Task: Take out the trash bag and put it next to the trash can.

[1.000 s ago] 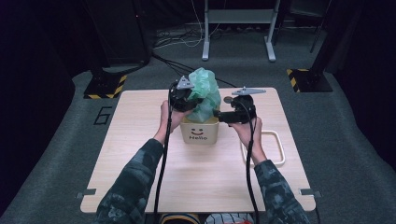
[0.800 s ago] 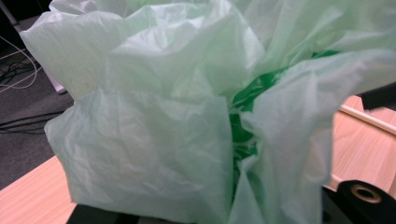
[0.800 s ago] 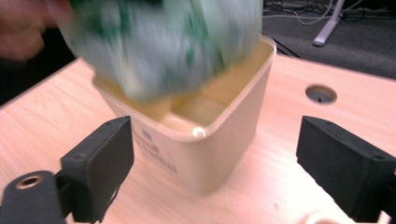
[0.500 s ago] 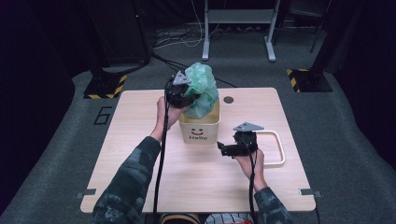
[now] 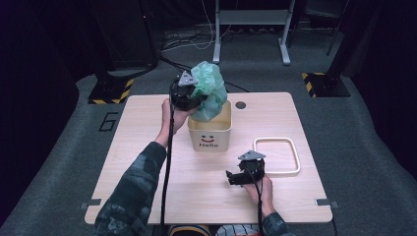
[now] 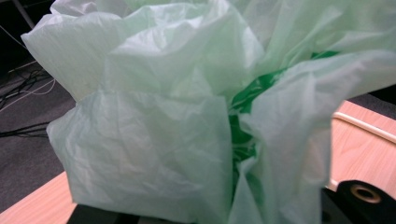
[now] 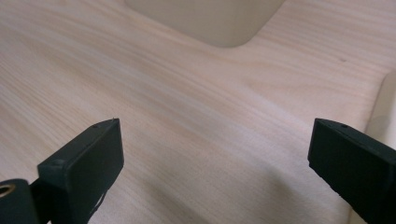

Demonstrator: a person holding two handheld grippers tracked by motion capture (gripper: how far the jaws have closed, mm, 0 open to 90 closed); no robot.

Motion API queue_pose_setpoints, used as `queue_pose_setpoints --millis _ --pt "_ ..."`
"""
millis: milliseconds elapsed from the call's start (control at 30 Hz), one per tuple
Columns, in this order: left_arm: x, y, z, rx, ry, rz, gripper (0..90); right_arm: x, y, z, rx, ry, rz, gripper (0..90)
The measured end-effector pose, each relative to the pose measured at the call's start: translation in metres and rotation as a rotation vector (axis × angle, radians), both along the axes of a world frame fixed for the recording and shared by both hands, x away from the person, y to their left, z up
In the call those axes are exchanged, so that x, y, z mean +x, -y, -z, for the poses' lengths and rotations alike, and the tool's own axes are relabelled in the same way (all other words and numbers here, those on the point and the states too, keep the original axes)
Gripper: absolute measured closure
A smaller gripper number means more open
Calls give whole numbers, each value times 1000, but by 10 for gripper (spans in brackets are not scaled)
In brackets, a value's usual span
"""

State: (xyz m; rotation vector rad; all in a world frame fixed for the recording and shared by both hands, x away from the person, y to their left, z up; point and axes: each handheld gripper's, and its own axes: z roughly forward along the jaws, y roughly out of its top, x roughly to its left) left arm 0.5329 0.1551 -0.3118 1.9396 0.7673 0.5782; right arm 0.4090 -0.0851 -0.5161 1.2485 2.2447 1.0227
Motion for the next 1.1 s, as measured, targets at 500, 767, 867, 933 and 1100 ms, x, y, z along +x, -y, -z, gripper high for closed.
queue_pose_setpoints --millis 500,767,867,933,1100 --pt "0 -6 -9 6 22 -22 822 3 -5 13 -43 -18 -31 25" --pt "0 -6 -11 8 27 -28 823 3 -4 13 -39 -18 -34 32" --pt "0 -7 -13 12 33 -34 823 3 -4 13 -36 -20 -32 36" --pt "0 -8 -15 13 36 -35 824 3 -4 13 -36 -17 -32 40" --pt "-1 -12 -18 12 45 -45 824 3 -4 13 -34 -17 -28 46"
